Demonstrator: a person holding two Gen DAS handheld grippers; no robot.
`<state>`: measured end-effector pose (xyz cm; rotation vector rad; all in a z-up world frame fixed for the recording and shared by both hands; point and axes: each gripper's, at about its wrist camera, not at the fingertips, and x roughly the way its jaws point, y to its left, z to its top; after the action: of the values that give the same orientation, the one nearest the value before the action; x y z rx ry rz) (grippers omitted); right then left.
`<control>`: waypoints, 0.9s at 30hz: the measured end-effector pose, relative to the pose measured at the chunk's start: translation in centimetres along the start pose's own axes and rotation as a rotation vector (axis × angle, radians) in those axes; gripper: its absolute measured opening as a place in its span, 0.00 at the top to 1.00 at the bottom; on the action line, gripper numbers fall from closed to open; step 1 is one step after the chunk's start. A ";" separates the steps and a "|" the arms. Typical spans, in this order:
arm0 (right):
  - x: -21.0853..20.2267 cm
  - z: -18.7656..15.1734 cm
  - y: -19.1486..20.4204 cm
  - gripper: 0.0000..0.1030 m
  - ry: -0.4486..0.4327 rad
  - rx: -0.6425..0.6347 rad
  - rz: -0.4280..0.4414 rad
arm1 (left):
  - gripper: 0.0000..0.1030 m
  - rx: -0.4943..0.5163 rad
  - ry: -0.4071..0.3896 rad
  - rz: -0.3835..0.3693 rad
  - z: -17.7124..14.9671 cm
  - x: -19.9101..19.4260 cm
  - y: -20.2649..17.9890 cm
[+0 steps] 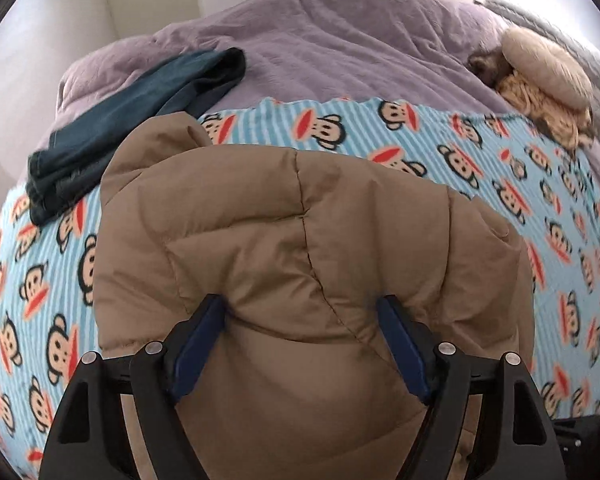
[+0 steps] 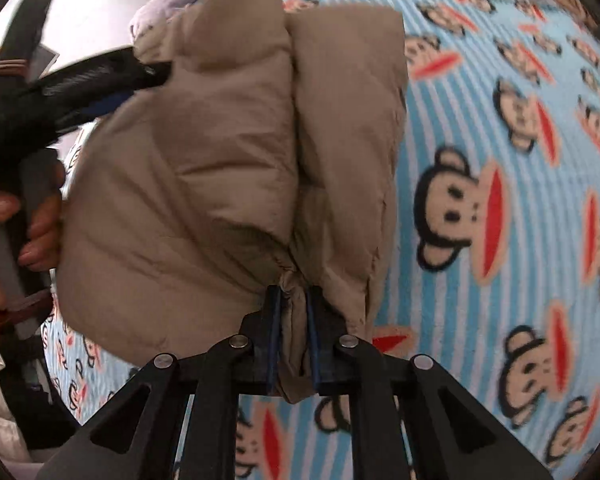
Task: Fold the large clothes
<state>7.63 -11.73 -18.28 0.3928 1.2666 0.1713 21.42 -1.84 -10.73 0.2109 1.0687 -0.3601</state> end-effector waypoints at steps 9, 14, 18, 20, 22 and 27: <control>-2.4 0.1 0.4 0.88 -0.038 0.045 -0.056 | 0.23 0.013 -0.001 0.027 -0.3 -0.4 -0.1; -7.9 3.4 1.7 0.88 -0.260 0.037 -0.045 | 0.23 0.009 -0.003 0.020 -0.3 -0.5 0.1; -5.2 7.6 1.6 0.88 -0.230 0.052 -0.049 | 0.23 0.012 -0.003 0.027 -0.4 -0.5 0.2; -2.7 8.6 0.9 0.88 -0.165 0.091 -0.069 | 0.23 0.012 -0.003 0.026 -0.4 -0.5 0.3; -1.0 9.1 0.6 0.88 -0.111 0.113 -0.061 | 0.23 0.016 -0.001 0.030 -0.4 -0.4 0.3; 1.0 9.0 -0.1 0.89 -0.088 0.121 -0.043 | 0.22 0.038 0.002 0.041 -0.6 -0.1 0.0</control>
<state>16.46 -13.20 -17.00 0.4716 1.2003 0.0405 20.84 -1.65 -10.91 0.2667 1.0590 -0.3439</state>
